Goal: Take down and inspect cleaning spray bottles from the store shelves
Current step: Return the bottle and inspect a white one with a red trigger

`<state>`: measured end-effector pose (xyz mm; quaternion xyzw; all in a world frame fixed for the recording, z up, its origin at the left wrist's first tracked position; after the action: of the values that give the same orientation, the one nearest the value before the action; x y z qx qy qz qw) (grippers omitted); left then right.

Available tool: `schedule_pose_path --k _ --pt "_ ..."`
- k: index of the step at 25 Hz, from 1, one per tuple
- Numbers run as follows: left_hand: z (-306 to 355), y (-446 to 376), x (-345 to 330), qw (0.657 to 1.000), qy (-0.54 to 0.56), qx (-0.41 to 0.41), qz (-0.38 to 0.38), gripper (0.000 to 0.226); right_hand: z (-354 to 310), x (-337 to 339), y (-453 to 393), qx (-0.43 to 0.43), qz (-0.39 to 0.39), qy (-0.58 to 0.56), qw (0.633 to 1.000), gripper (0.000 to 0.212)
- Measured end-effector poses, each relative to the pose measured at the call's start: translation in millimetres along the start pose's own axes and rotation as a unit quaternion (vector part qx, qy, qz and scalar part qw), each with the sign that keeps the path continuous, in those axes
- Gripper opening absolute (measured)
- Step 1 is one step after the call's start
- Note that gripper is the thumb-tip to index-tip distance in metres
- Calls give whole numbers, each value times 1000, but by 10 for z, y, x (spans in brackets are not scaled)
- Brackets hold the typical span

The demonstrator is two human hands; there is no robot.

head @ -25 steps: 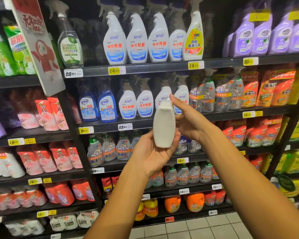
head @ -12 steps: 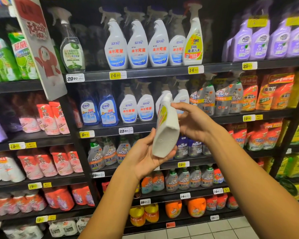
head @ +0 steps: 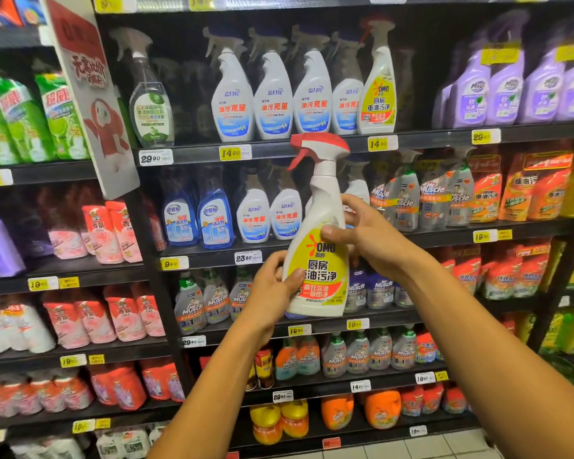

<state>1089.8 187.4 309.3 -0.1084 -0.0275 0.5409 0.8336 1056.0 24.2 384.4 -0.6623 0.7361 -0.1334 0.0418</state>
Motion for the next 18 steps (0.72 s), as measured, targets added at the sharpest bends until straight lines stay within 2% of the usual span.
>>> schedule_pose_path --k 5,9,12,15,18 --pt "-89 -26 53 1000 -8 -24 -3 23 -30 -49 8 21 -4 4 1000 49" --pt "-92 -67 121 997 -28 -69 -18 30 -118 -134 43 72 -10 59 996 56" --pt "-61 -141 210 989 -99 -107 -10 42 -177 -240 78 118 -45 85 988 58" --pt "41 -246 285 975 -155 -158 -3 55 -215 -272 72 149 -48 130 979 61" --pt "163 -359 402 943 -252 -217 26 62 -225 -313 59 193 -37 198 960 54"
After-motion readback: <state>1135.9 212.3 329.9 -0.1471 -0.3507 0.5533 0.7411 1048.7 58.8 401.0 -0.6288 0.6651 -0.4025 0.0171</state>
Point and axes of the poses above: each hand's wrist, its own y-axis away from the middle knuckle, its own x-axis out of the back of the hand, z = x × y, the point moved 5 cm from there along -y, towards the middle knuckle, and after that the axes turned 1 degree about z, right-handed, at the moved point
